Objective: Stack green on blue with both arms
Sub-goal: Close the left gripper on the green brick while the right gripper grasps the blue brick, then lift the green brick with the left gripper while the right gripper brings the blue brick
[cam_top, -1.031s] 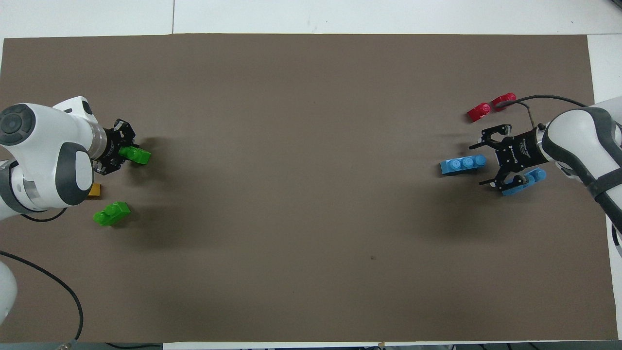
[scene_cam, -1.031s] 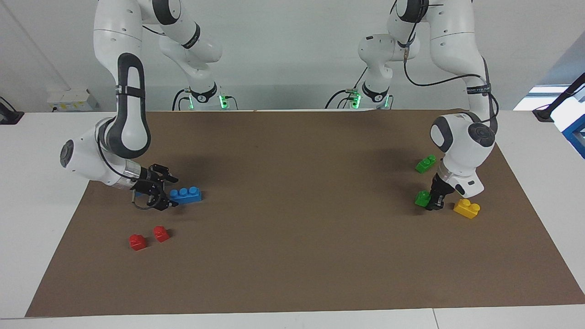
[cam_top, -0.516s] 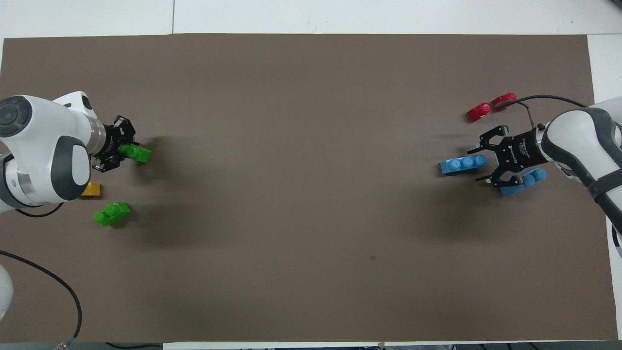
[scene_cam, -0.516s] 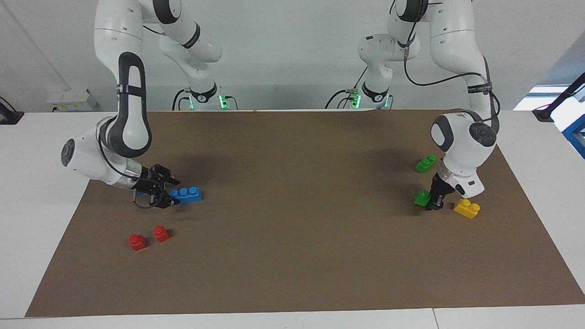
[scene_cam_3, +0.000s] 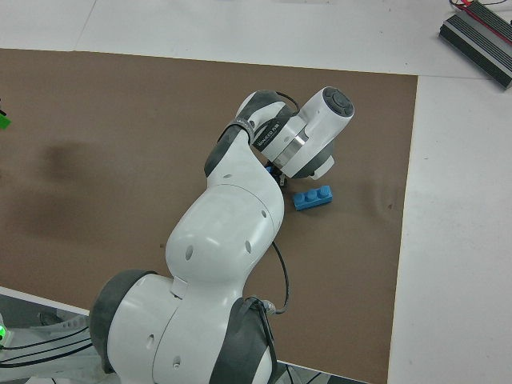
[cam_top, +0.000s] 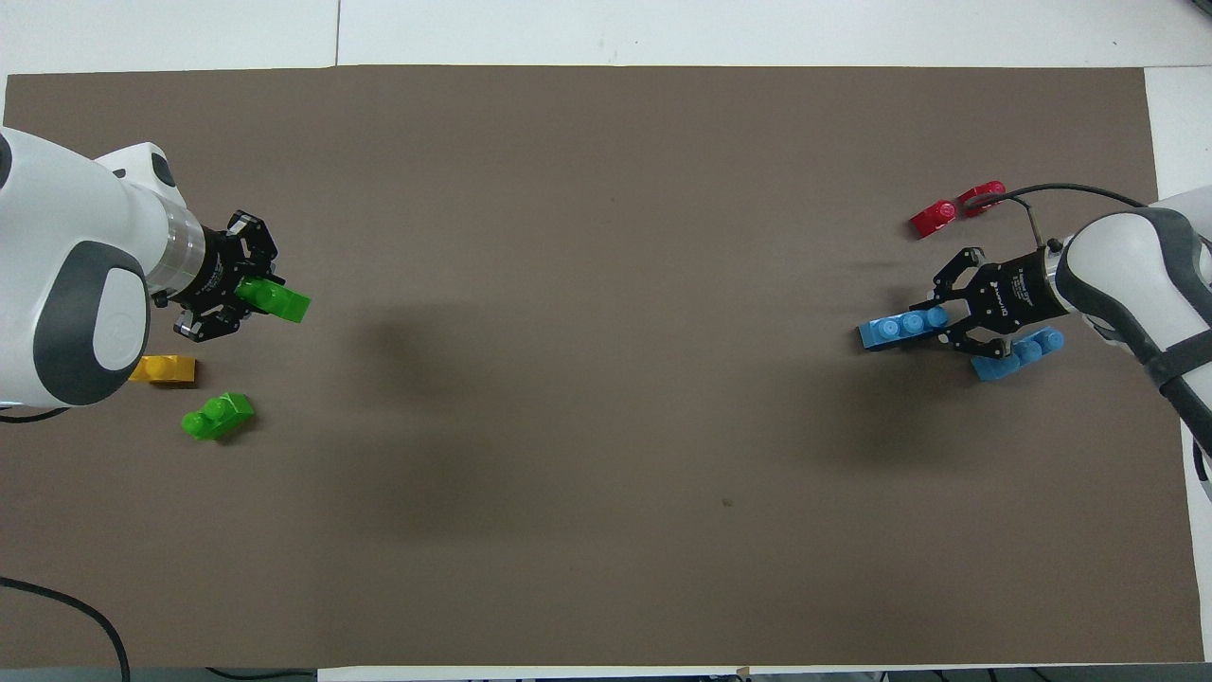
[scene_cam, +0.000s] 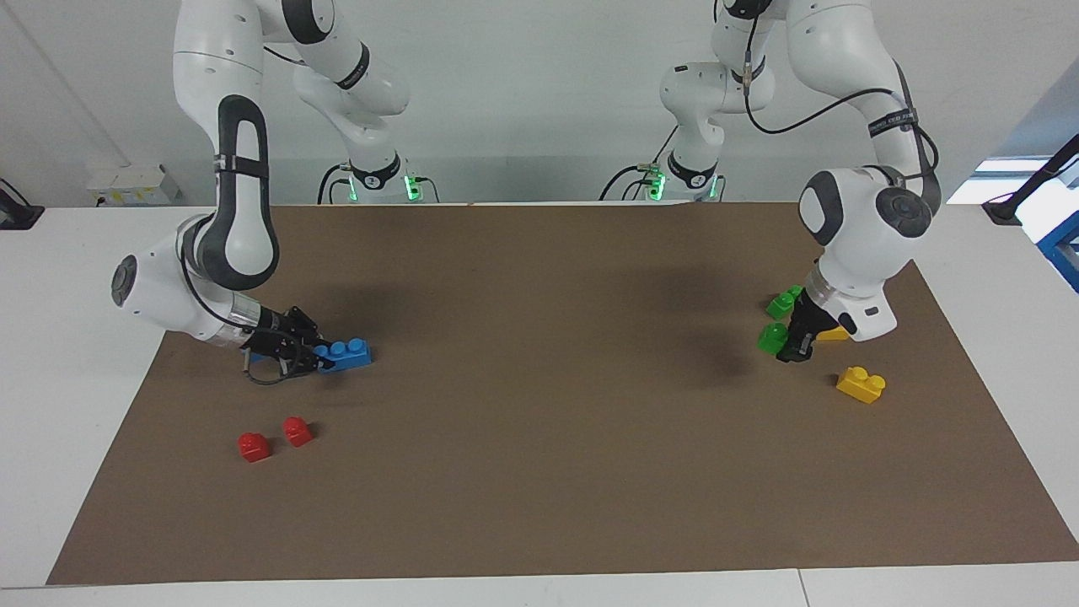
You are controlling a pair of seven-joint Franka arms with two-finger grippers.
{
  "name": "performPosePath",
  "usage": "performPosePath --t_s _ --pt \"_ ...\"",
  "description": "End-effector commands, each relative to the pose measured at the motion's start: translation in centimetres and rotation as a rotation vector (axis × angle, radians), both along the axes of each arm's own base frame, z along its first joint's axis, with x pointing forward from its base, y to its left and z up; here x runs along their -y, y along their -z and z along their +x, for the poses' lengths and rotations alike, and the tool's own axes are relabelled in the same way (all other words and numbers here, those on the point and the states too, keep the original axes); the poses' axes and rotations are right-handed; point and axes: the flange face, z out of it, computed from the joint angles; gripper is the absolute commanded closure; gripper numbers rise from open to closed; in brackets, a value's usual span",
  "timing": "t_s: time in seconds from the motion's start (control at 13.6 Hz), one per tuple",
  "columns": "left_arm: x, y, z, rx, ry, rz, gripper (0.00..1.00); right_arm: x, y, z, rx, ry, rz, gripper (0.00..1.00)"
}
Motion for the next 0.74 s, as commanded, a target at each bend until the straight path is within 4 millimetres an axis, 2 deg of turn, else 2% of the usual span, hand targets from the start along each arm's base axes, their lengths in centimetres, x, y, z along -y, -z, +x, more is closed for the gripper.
performPosePath --t_s 0.0,0.15,0.29,0.44,0.66 --pt "3.6 -2.3 -0.8 -0.019 -0.129 0.008 1.00 -4.7 -2.8 1.2 -0.035 0.045 0.011 1.00" --pt "6.5 -3.2 -1.5 0.002 -0.232 0.002 1.00 -9.4 -4.5 1.3 -0.056 0.087 0.075 1.00" --pt "8.3 -3.7 -1.9 0.016 -0.378 -0.008 1.00 -13.6 -6.3 0.9 -0.084 0.121 0.114 1.00" --pt "10.0 -4.1 -2.3 0.032 -0.449 -0.024 1.00 -19.3 -7.6 0.2 -0.116 0.127 0.118 1.00" --pt "12.7 -4.0 -3.5 -0.005 -0.487 -0.045 1.00 -27.4 -7.9 -1.0 -0.103 0.144 0.129 1.00"
